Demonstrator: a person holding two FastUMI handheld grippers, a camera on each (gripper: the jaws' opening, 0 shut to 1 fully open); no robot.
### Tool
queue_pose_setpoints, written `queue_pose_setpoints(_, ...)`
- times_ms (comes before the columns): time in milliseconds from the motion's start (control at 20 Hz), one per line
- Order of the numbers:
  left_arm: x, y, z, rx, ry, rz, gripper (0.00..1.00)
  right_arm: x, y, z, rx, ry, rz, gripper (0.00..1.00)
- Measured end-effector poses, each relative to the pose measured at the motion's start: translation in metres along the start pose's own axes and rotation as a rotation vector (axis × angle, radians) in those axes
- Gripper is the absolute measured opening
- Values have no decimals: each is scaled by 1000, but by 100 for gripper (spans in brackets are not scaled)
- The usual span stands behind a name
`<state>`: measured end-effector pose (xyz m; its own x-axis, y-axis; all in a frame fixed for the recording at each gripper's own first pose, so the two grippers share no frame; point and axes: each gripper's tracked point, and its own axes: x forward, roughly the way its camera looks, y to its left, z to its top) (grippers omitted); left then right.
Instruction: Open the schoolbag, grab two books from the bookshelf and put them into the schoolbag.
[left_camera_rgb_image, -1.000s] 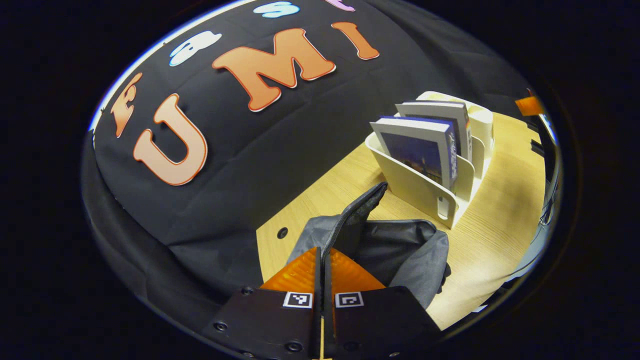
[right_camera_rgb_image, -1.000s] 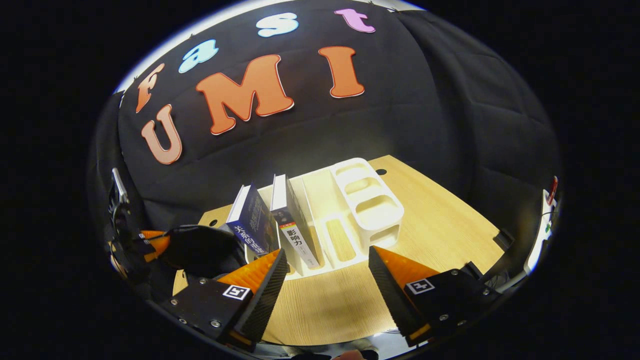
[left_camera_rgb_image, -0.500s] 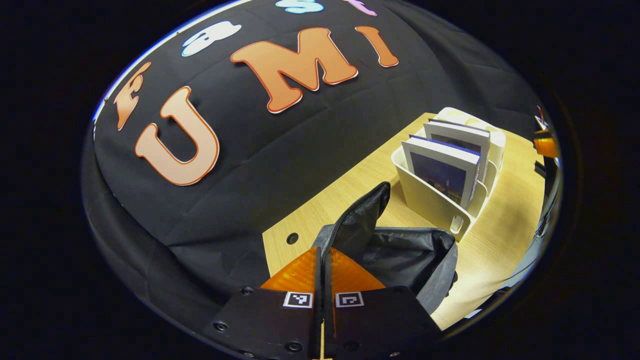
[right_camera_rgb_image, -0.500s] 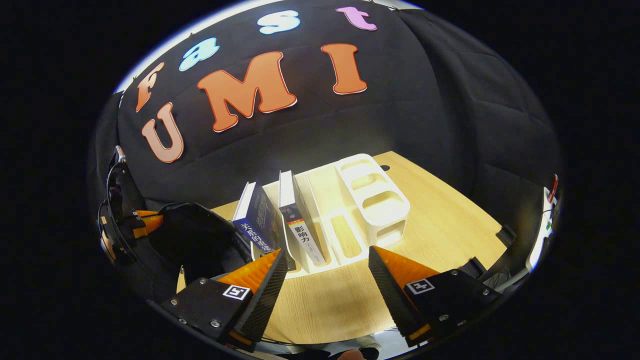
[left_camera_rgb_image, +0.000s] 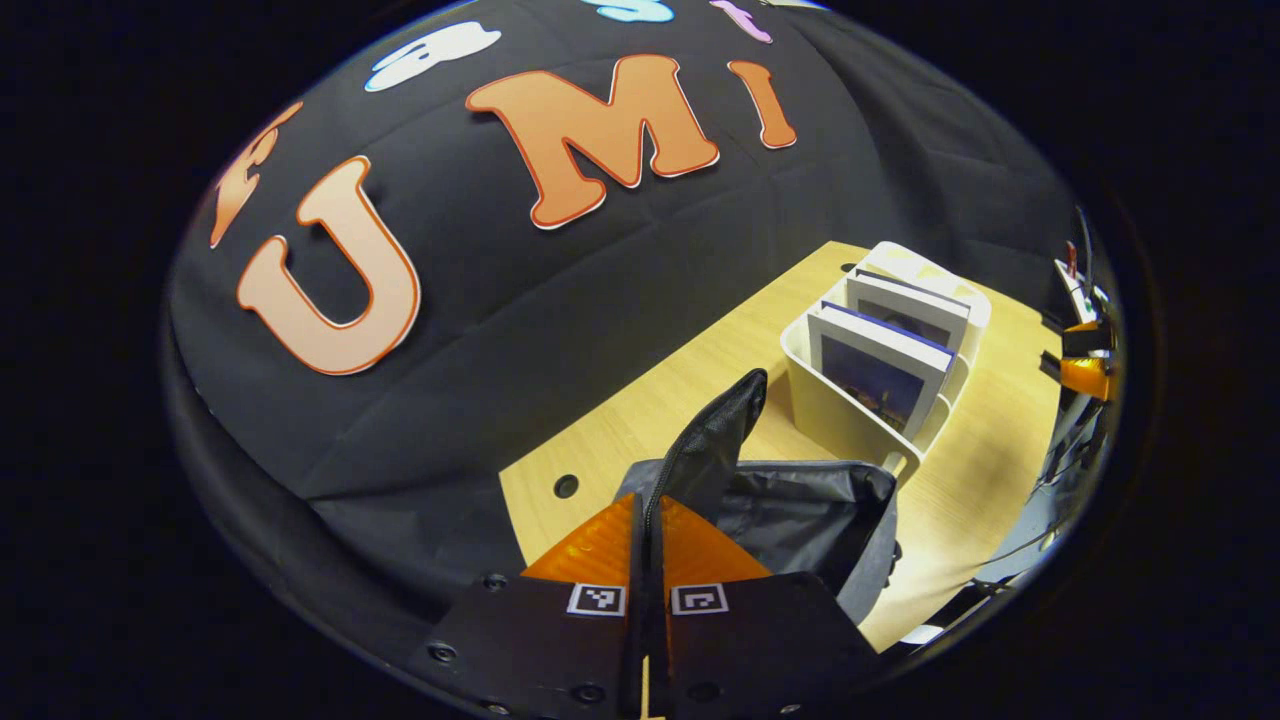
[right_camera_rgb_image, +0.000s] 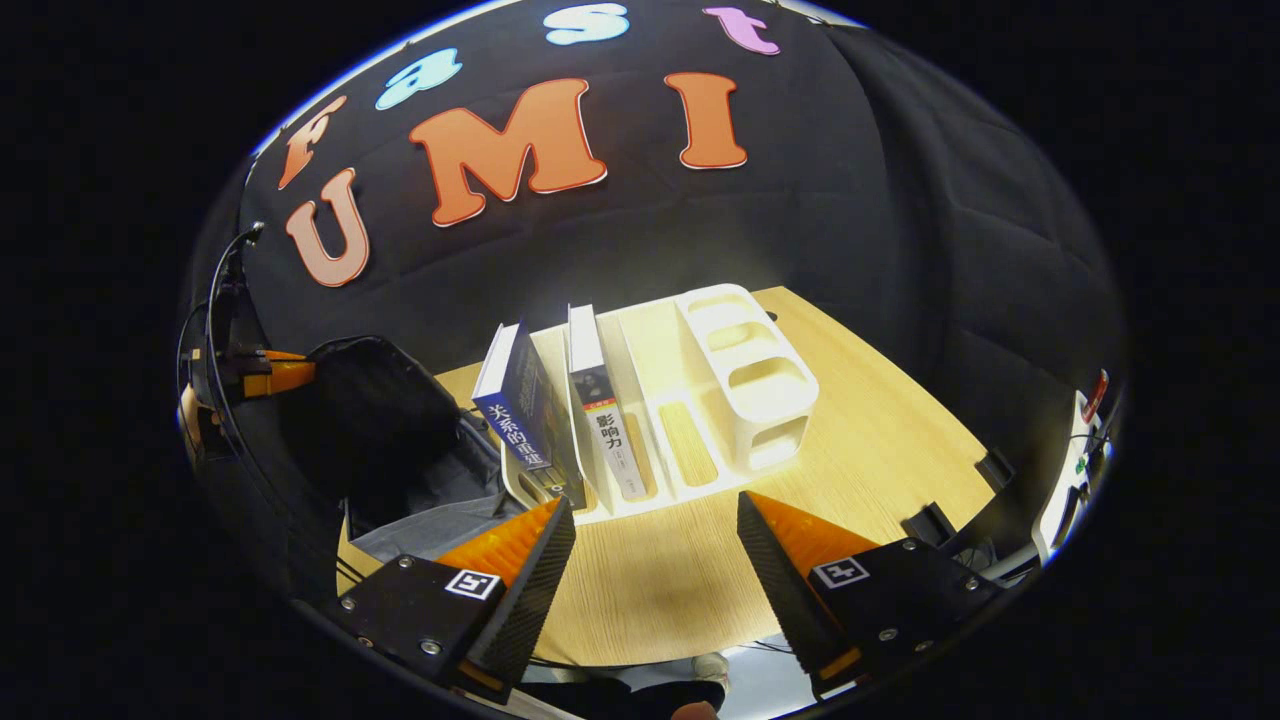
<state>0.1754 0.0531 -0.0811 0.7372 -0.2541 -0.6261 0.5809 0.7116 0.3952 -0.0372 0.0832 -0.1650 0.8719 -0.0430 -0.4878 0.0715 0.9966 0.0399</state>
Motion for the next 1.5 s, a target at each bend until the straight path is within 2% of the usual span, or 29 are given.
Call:
queue_pose_setpoints(150,5,14,2,-18,23,-26,2,-10,18,11,7,16,16,98)
queue_pose_setpoints(250,3,15,1,-37,35,-46,2,-14,42,35,-3,3,53,97)
queue_pose_setpoints(500,4,13,1,-54,32,-53,2,-15,92,107,-119,14,132,98)
queue_pose_setpoints(700,5,15,-2,-70,48,-39,2,3,127,155,-176,99,215,98)
queue_pose_setpoints(900,6,18,-5,-95,60,-21,2,41,144,185,-308,172,205,97)
queue_pose_setpoints(1050,7,18,-8,-114,71,-17,2,68,164,186,-296,260,222,98)
queue_pose_setpoints(1250,7,25,-15,-121,100,4,2,106,189,157,-290,409,261,98)
queue_pose_setpoints(1500,5,22,-20,-136,110,-1,3,157,173,118,-282,533,176,98)
